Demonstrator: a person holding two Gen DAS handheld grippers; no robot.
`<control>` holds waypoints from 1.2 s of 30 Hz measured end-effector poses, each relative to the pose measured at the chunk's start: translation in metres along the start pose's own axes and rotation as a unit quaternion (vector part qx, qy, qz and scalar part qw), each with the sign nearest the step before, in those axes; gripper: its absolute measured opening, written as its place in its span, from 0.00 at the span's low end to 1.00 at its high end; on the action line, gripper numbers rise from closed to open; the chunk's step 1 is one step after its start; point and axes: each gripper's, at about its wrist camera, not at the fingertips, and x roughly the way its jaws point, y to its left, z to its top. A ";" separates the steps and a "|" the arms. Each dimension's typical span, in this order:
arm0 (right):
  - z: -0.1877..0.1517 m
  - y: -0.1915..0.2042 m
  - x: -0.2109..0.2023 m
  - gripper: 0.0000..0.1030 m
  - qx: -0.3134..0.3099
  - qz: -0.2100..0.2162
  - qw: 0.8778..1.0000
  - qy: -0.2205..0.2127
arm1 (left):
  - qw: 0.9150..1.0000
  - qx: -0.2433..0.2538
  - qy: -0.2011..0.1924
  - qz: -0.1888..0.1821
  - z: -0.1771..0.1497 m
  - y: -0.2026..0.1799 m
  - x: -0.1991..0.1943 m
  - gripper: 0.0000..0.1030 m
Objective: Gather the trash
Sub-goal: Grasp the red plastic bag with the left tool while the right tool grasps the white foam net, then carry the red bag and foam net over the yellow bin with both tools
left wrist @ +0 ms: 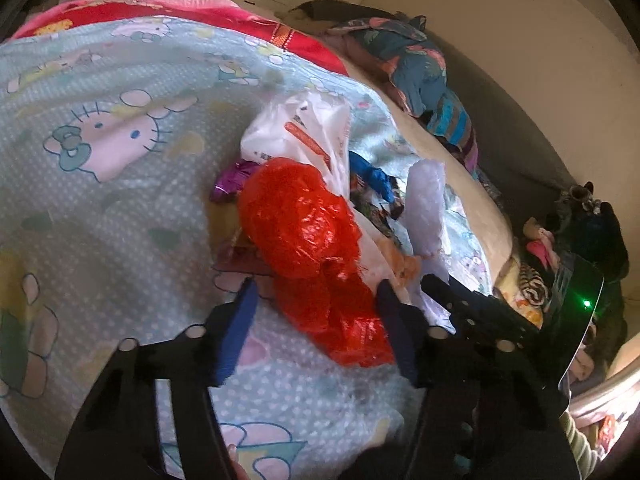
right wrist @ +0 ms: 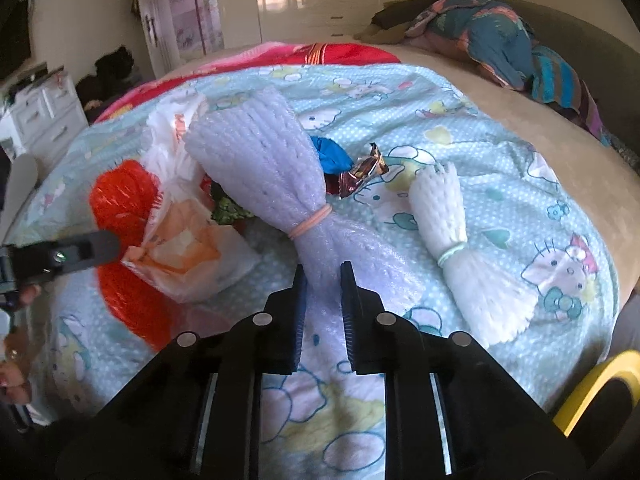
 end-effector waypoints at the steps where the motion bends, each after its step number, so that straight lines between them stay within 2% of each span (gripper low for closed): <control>1: -0.001 0.000 -0.003 0.11 0.004 0.002 1.000 -0.006 | 1.000 -0.001 0.004 -0.003 0.000 0.000 0.001 0.47; 2: -0.001 0.001 -0.006 0.11 0.005 0.003 1.000 -0.011 | 1.000 -0.002 0.010 -0.009 -0.001 0.000 0.003 0.41; 6: -0.005 0.006 -0.022 0.11 0.010 0.005 0.999 -0.035 | 0.999 -0.003 0.021 -0.026 -0.004 -0.002 0.005 0.32; 11: -0.012 0.007 -0.035 0.11 0.018 0.008 0.999 -0.049 | 0.999 0.011 0.009 -0.038 -0.008 -0.008 -0.007 0.22; 20: -0.019 0.000 -0.058 0.11 0.042 0.017 0.997 -0.068 | 0.996 0.066 -0.040 -0.034 -0.010 -0.030 -0.041 0.18; 26: -0.021 -0.005 -0.071 0.11 0.052 0.017 0.996 -0.077 | 0.992 0.096 -0.066 -0.048 -0.009 -0.050 -0.063 0.18; 36: -0.028 -0.019 -0.095 0.11 0.069 0.011 0.994 -0.088 | 0.986 0.132 -0.077 -0.063 -0.015 -0.078 -0.077 0.18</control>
